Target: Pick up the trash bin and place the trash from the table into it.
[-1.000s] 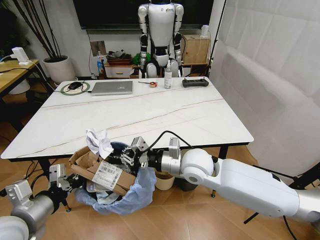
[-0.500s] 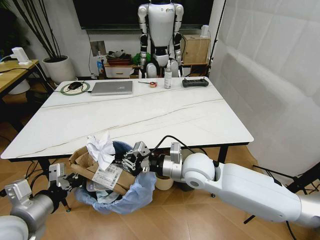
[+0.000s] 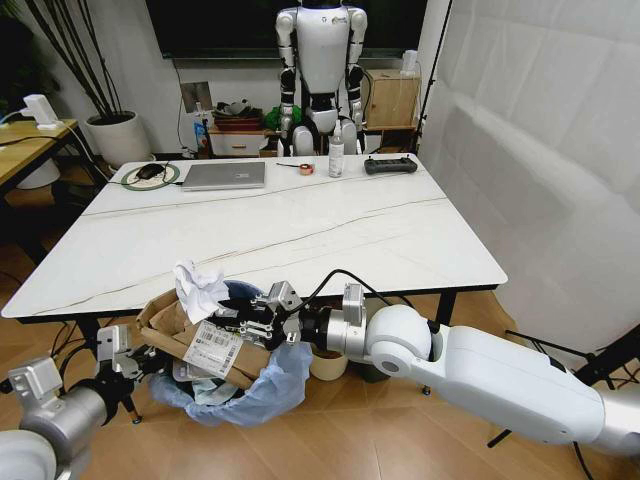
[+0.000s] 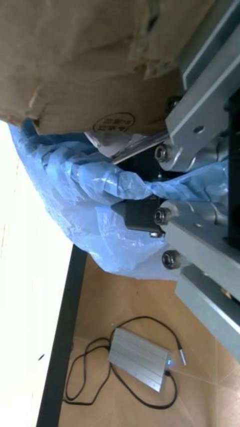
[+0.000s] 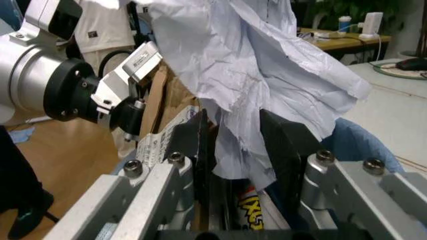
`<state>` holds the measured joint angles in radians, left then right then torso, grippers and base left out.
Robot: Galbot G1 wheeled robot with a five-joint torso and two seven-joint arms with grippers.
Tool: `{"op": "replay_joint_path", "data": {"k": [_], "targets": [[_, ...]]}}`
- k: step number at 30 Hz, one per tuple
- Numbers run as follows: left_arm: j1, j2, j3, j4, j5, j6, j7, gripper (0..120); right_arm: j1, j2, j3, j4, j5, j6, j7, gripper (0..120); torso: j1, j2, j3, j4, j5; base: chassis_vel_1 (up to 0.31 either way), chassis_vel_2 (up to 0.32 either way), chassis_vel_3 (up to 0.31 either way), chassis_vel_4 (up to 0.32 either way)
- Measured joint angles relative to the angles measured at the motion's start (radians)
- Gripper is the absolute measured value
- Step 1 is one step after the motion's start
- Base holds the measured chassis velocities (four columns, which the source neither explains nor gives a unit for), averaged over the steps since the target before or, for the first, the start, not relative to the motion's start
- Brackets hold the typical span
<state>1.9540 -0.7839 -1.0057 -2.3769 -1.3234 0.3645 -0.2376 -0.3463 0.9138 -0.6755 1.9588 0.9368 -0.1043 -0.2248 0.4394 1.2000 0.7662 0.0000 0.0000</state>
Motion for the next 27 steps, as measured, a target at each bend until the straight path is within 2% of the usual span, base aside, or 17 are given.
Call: {"op": "replay_joint_path", "data": {"k": [3, 7, 14, 27], "targets": [[0.000, 0.000, 0.000, 0.000, 0.000, 0.000, 0.000, 0, 0.000, -0.001, 0.000, 0.000, 0.000, 0.001, 0.000, 30, 0.000, 0.000, 0.000, 0.0000, 0.0000, 0.000, 0.000, 0.000, 0.000], [-0.002, -0.001, -0.001, 0.002, 0.001, 0.000, 0.000, 0, 0.003, -0.004, 0.000, 0.000, 0.000, 0.004, -0.003, 42, 0.000, 0.000, 0.000, 0.0000, 0.0000, 0.000, 0.000, 0.000, 0.000], [-0.005, 0.000, -0.003, 0.006, 0.001, -0.001, 0.000, 0, 0.005, -0.009, 0.001, 0.002, -0.001, 0.007, -0.006, 51, 0.000, 0.000, 0.000, 0.0000, 0.0000, 0.000, 0.000, 0.000, 0.000], [-0.009, 0.000, -0.006, 0.010, 0.001, -0.001, 0.001, 0, -0.006, -0.010, 0.001, -0.003, -0.011, 0.011, -0.009, 52, 0.000, 0.000, 0.000, 0.0000, 0.0000, 0.000, 0.000, 0.000, 0.000]]}}
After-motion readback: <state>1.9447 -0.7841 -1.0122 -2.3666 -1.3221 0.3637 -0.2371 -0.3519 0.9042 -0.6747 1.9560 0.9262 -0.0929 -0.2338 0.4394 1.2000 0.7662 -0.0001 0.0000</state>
